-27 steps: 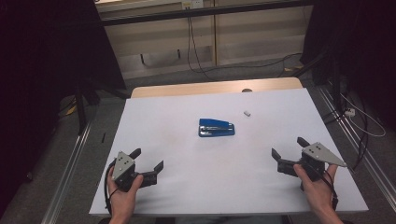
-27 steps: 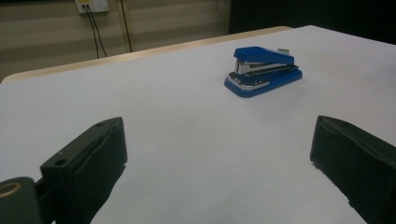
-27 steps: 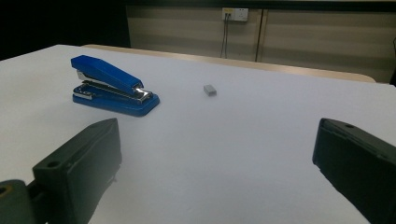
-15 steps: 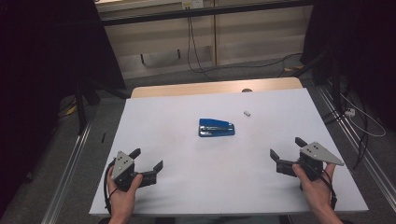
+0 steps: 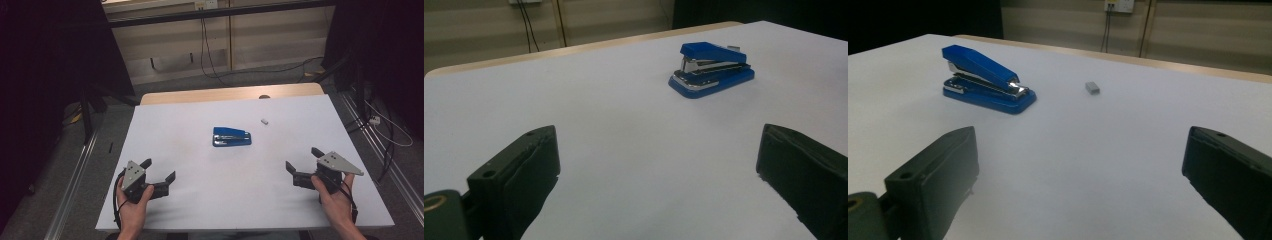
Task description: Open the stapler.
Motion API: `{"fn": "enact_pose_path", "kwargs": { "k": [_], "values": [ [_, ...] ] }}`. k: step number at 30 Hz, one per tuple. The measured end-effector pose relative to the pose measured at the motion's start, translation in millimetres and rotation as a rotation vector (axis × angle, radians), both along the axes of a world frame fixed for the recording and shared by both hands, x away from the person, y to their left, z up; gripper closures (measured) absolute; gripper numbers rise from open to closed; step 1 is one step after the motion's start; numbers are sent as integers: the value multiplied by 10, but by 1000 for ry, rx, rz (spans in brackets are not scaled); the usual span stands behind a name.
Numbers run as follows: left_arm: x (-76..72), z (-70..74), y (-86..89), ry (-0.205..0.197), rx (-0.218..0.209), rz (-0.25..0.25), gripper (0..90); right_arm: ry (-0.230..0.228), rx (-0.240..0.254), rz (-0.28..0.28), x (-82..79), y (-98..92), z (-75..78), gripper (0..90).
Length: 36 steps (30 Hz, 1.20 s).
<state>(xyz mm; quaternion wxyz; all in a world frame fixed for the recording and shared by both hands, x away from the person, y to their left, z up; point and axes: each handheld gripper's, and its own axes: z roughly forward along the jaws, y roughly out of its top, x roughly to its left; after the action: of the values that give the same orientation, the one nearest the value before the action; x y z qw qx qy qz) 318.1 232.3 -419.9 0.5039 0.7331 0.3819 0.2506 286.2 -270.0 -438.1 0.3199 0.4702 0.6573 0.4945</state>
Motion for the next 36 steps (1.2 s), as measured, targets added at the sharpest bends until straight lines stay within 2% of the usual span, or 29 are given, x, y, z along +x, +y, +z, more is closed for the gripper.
{"fn": "enact_pose_path", "kwargs": {
  "k": [2,10,13,17,21,22,24,27,30,33,36],
  "values": [
    [-25,3,12,0,2,3,39,0,26,29,8,38,8,11],
    [-47,14,21,-2,-13,3,37,-14,-6,96,21,238,28,8],
    [-43,10,-5,-1,-3,-15,43,-3,30,114,43,298,25,9],
    [-48,12,-48,1,-7,-18,37,-8,32,128,70,382,37,9],
    [-56,8,-96,2,14,-17,37,-13,12,149,99,424,57,14],
    [-64,12,-113,-6,24,-8,37,-18,-5,139,111,421,69,13],
    [-67,29,-143,-18,38,-15,32,-28,-8,120,142,416,90,16],
    [-44,46,-199,-13,25,-44,30,-43,-19,134,200,428,119,15],
    [-9,49,-249,-39,43,-62,34,-52,-14,146,261,478,137,32],
    [52,24,-302,-21,41,-70,33,-56,-17,172,286,559,134,42],
    [92,24,-359,-21,42,-80,45,-60,-20,212,300,643,123,42]
  ]
}}
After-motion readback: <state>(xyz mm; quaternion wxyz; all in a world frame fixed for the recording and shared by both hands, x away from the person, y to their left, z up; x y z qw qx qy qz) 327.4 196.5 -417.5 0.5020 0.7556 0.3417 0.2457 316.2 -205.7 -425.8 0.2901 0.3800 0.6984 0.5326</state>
